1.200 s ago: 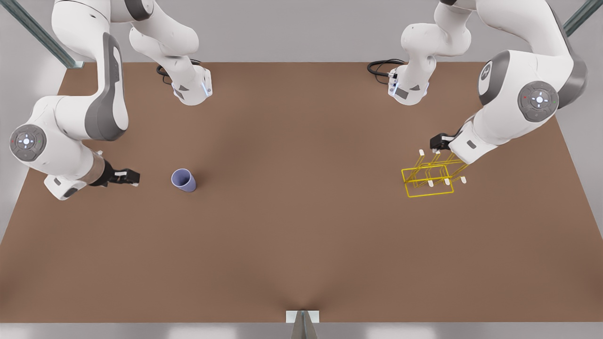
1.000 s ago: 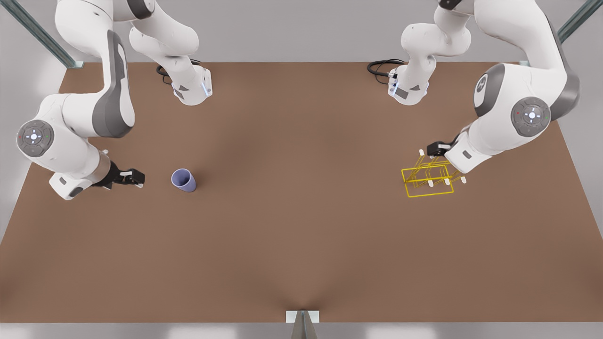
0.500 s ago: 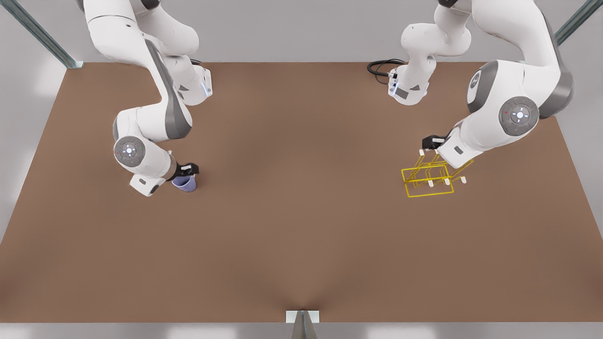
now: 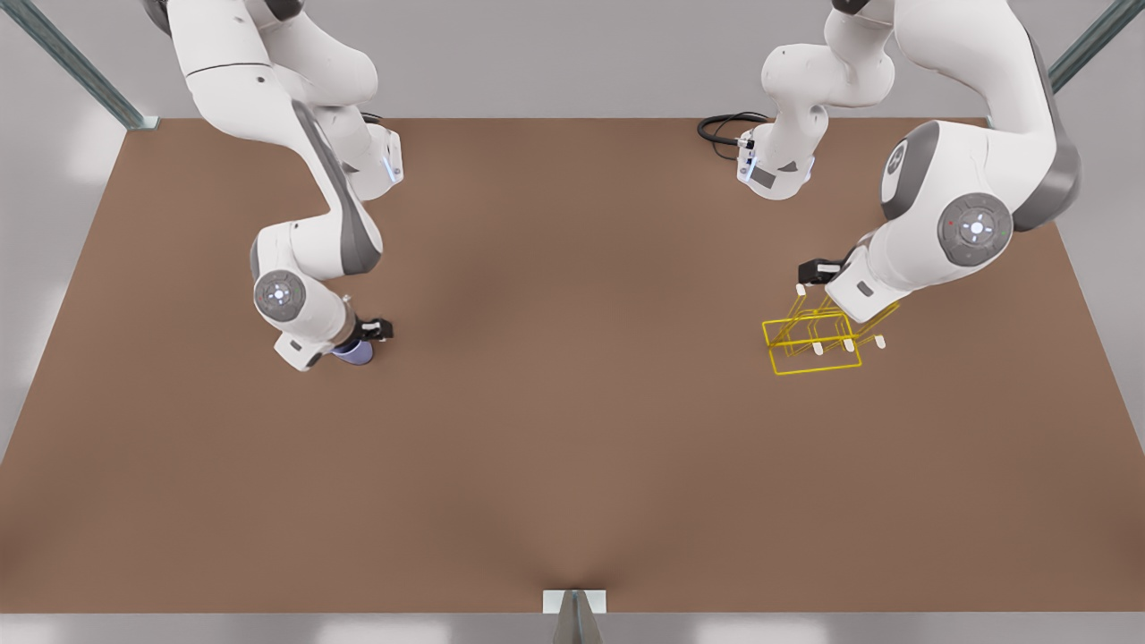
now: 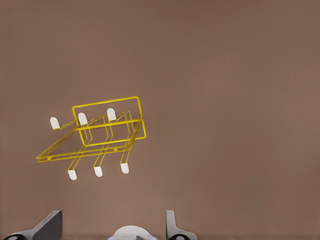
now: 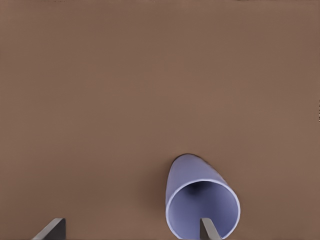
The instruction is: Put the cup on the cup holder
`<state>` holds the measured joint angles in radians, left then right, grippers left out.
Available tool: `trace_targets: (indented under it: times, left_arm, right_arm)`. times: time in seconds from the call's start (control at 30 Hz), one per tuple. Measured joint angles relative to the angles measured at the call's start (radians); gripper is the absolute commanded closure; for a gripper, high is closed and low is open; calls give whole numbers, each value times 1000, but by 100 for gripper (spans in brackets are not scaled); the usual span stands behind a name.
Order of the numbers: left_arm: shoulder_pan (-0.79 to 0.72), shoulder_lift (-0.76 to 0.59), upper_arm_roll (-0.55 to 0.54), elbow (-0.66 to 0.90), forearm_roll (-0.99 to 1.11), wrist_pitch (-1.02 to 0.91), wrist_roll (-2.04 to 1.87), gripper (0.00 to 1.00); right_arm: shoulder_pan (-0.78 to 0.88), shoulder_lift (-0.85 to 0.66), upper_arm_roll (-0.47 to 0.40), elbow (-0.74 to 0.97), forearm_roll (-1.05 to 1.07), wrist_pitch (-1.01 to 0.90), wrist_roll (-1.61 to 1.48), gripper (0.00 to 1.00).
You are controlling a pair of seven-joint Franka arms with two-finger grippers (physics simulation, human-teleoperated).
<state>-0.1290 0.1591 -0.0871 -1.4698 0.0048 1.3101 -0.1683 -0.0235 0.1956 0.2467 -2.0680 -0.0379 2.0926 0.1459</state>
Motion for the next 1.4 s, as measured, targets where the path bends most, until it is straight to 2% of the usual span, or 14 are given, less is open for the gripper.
trace_targets:
  times: [0.3, 0.7, 0.73, 0.77, 0.8, 0.87, 1.23, 1.33, 1.4]
  left_arm:
    - [1, 5, -4, -2, 1, 9, 0, 0]
    - [0, 8, -6, -3, 1, 16, 0, 0]
    - [0, 8, -6, -4, 1, 16, 0, 0]
    - [0, 8, -6, -4, 1, 16, 0, 0]
    - [0, 8, -6, -5, 1, 17, 1, 0]
    - [0, 8, -7, -5, 1, 17, 1, 0]
    - [-2, -6, -1, -14, -1, 9, 1, 0]
    - [4, -10, -5, -4, -6, 9, 1, 0]
    - [13, -14, -32, -2, -6, 9, 0, 0]
  right_arm:
    - [-38, 21, -8, -114, -5, 150, 20, 0]
    - [-41, 54, -8, -167, -12, 195, 35, 0]
    - [-41, 57, -8, -168, -12, 196, 35, 24]
    - [-41, 60, -8, -169, -11, 205, 35, 58]
    - [-41, 69, -8, -170, -9, 219, 34, 75]
    - [-41, 80, -7, -171, 2, 242, 26, 79]
    - [-74, 75, 14, -143, -19, 347, -21, 79]
    - [34, 63, 40, -18, -4, 324, -24, 79]
    - [108, 87, 56, 101, 92, 289, -19, 79]
